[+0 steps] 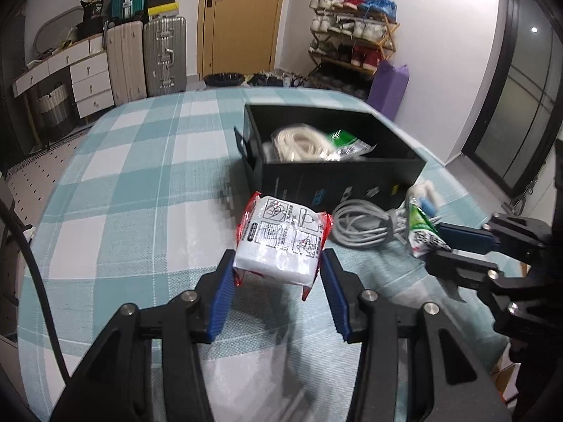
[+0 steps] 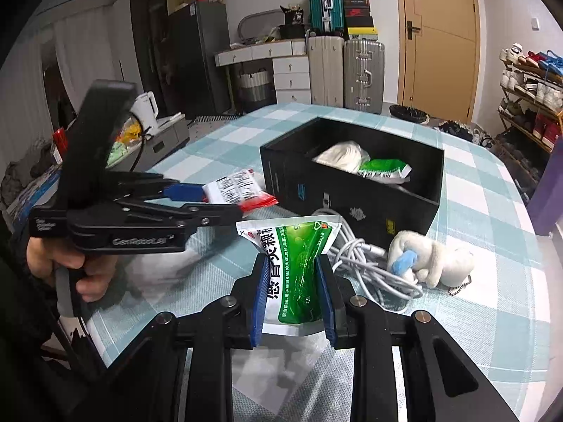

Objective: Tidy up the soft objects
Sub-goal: 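Lower the packet and sachet into the black box, opening both grippers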

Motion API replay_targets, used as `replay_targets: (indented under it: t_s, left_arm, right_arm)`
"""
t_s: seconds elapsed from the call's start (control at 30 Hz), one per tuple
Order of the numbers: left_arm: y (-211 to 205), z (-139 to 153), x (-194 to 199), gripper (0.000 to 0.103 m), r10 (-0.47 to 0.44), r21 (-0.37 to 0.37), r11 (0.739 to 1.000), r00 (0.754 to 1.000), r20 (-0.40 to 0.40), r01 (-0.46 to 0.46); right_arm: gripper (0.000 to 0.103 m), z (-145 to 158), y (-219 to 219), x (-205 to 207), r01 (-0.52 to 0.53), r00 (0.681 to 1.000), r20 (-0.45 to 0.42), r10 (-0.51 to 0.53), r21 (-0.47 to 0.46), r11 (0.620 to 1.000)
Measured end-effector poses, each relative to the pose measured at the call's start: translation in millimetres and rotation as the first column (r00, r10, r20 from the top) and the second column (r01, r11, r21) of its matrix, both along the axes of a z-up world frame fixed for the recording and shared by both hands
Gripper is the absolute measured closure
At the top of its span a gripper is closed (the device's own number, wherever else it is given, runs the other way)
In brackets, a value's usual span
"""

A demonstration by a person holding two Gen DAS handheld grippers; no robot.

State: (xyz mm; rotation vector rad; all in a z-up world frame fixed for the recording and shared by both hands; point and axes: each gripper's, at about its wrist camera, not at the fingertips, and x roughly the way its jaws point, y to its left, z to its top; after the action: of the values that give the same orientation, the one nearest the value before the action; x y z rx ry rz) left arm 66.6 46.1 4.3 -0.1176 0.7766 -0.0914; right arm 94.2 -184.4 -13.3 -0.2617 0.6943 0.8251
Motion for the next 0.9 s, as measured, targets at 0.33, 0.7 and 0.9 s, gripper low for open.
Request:
replay_targets:
  t_s: [0.33,0.7,0.9]
  left_arm:
    - [0.7,37.3,-5.9,0.056,0.016,-0.009,1.000,0.996,0.093,-0.015]
    - [-4.5,65.0,12.6,0.056,0.018,-0.008,1.000,0.989,0.144,-0.017]
    - [-6.4,72.7,30.5,0.056,0.018,-0.011,1.000,0.988,0.151,-0.017]
  right_arm:
    - [0.077,33.9,-13.7,4.1,0.073,0.995,0.061,-0.080,0.101,0.992]
    - [0.077,81.9,-21.7,16.2,0.133,0.982,0.119,-0.150,0.140,0.981]
    - [0.077,97.4,-22.1,27.5,0.152,0.976,0.136,-0.172,0.147,0.977]
